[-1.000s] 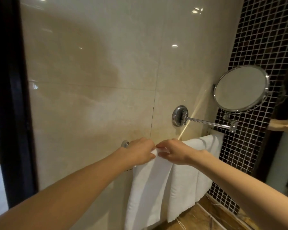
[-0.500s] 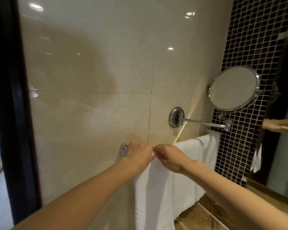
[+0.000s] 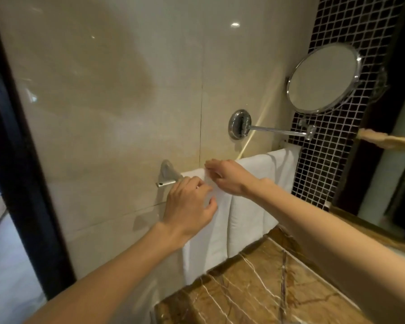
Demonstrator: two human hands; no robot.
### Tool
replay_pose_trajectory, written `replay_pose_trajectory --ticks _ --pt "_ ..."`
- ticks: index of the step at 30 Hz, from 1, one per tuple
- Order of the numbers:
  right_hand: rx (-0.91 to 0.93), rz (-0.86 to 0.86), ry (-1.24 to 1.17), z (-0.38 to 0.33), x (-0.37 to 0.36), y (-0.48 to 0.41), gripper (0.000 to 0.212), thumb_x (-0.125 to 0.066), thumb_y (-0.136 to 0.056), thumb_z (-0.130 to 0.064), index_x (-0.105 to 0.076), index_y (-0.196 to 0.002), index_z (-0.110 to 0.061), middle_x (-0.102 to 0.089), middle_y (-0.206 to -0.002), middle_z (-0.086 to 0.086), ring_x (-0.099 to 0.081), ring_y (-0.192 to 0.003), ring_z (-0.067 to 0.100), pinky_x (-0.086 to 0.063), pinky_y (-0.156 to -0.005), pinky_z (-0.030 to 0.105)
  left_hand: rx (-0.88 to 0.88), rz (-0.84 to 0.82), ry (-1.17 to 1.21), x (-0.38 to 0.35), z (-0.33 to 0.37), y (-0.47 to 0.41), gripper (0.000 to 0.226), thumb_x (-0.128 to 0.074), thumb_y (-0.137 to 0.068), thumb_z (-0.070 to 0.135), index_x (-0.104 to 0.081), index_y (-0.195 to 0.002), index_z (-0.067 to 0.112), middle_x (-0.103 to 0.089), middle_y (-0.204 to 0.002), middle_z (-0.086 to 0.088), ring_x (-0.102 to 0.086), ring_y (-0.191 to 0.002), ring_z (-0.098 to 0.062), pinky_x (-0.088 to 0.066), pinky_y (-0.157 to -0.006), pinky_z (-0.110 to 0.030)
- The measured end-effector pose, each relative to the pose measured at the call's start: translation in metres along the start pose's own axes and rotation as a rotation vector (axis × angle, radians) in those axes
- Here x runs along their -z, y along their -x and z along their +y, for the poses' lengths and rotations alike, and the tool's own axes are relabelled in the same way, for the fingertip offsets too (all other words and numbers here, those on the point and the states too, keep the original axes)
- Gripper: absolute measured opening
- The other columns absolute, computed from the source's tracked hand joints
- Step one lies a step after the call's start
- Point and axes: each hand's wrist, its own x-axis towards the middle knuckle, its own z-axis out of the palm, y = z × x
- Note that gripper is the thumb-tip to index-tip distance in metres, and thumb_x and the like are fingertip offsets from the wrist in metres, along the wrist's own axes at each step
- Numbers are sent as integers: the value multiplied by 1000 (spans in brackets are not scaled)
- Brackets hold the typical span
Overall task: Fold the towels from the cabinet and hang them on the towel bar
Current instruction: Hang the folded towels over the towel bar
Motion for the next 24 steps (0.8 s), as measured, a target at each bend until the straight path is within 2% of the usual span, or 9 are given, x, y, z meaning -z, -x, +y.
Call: replay_pose_trajectory --ticks 2,4,9,12,14,17,19,22,24 --pt "-7 27 -6 -3 -1 2 31 -45 -94 -10 -60 -120 -5 -63 -122 15 -58 -111 33 -47 -93 45 63 -28 46 -3 -1 14 20 -69 -75 27 -73 -90 15 -68 -83 -1 -62 -73 -21 -47 -61 -28" --pt "-11 33 -1 -6 -1 3 38 -45 -95 -12 -55 -132 -7 -59 -133 13 -54 -121 30 -44 -100 43 134 -33 93 -7 -4 29 20 -69 -77 30 -72 -93 18 -68 -81 3 -61 -68 -16 -41 -59 -23" --pt "5 51 -6 -12 -5 2 33 -46 -96 -14 -59 -126 -8 -62 -127 13 -57 -115 32 -46 -95 42 354 -36 251 -31 -18 75 9 -67 -79 29 -66 -85 22 -56 -73 10 -53 -62 -10 -41 -56 -24" --pt "-4 53 9 -12 -10 -2 32 -45 -98 -18 -60 -125 -10 -62 -126 12 -57 -114 31 -45 -94 39 571 -108 388 -55 -37 107 24 -68 -81 31 -60 -101 22 -51 -91 9 -53 -78 -10 -40 -65 -22" --pt "2 41 30 -11 -10 -5 31 -43 -99 -18 -62 -122 -8 -63 -124 14 -57 -112 34 -45 -92 41 698 -222 486 -70 -50 121 39 -69 -82 35 -55 -115 19 -46 -110 5 -53 -95 -12 -40 -77 -22" --pt "-26 27 21 -8 -10 -10 31 -40 -100 -19 -64 -116 -6 -65 -120 15 -57 -110 35 -44 -91 41 721 -387 512 -88 -63 136 31 -68 -83 39 -55 -108 26 -37 -135 -4 -44 -123 -21 -33 -94 -25" --pt "-49 21 2 -5 -11 -14 32 -40 -100 -22 -65 -112 -6 -66 -117 15 -57 -108 35 -43 -89 40 723 -432 539 -97 -66 142 23 -66 -84 40 -57 -104 30 -30 -146 -4 -32 -134 -21 -25 -99 -26" --pt "-93 10 -10 -7 -14 -22 36 -38 -101 -29 -65 -102 -5 -66 -108 16 -57 -99 35 -40 -80 36 744 -469 595 -110 -66 144 22 -63 -89 35 -67 -106 23 -26 -151 -4 -28 -138 -22 -19 -101 -25" --pt "-121 3 -17 -10 -17 -27 40 -35 -101 -34 -64 -97 -7 -65 -105 17 -55 -95 34 -36 -76 35 792 -474 658 -119 -63 143 23 -62 -90 29 -69 -106 15 -29 -148 -6 -35 -132 -19 -19 -102 -21"
